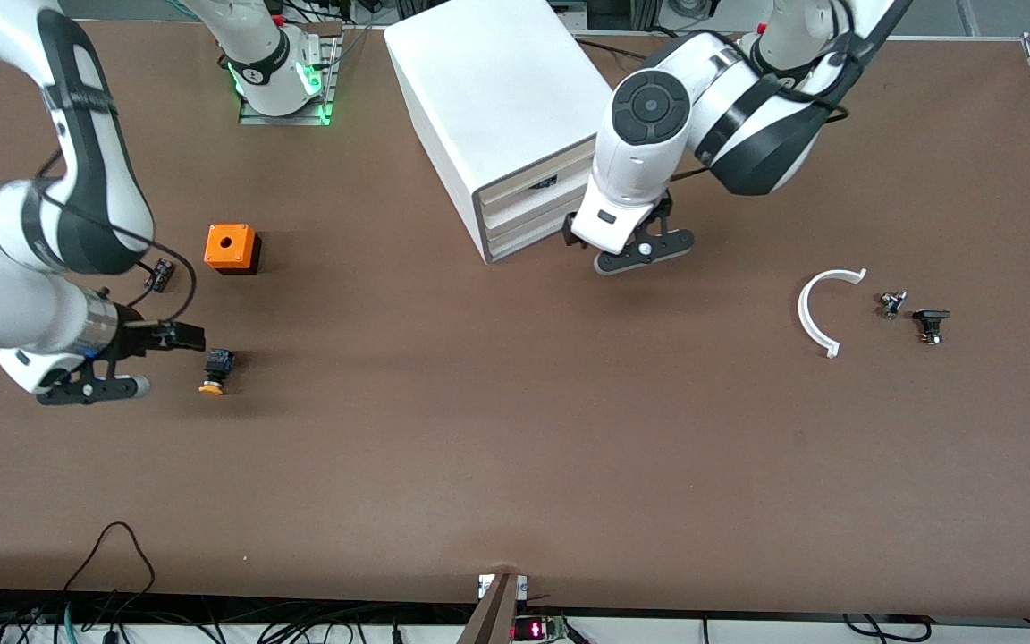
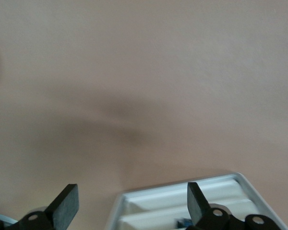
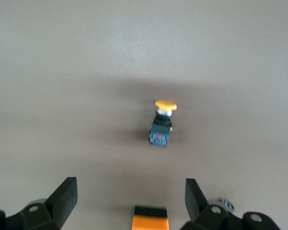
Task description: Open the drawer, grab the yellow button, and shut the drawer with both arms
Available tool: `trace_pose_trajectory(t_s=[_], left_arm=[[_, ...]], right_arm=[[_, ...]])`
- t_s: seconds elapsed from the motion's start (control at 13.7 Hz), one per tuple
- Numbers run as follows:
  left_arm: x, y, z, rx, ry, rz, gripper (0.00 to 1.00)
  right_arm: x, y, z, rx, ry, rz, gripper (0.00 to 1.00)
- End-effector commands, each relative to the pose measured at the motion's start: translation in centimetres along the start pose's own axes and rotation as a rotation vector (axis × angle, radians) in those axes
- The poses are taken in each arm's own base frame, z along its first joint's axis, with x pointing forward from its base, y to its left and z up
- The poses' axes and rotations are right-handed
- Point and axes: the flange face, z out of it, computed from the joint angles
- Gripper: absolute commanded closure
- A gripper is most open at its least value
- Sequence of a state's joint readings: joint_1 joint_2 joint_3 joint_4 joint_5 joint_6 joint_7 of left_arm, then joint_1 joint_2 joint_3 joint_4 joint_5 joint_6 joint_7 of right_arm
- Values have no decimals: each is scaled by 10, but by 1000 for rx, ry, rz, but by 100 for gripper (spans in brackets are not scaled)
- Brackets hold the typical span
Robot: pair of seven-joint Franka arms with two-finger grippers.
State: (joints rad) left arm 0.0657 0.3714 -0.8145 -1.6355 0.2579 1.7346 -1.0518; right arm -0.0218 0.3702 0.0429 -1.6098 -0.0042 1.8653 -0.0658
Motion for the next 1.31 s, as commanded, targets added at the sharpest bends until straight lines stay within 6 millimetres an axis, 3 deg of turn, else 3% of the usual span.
trace_pose_trajectory(t_s=[0.0, 0.29, 0.51, 0.73, 0.88, 1.09, 1.24], left_arm=[[16, -25, -30, 55, 37, 83, 1], [53, -83, -75, 53, 73, 233, 1], [79, -145, -97, 31, 73, 342, 1], [107, -212, -101, -45, 46, 401, 1], [117, -248, -102, -94, 85, 396, 1], [129, -285, -96, -115, 95, 435, 1], [125, -308, -90, -194, 90, 372, 1]], right_arm=[[-34, -6, -48, -11, -23, 23, 1], [-64, -6, -107, -41, -4, 19, 1], [-76, -4, -145, -42, -36, 31, 1], [-77, 3, -158, -55, -20, 46, 1], [-78, 3, -159, -61, -22, 167, 1], [-77, -12, -159, -69, -21, 187, 1], [-74, -21, -188, -66, 44, 166, 1]])
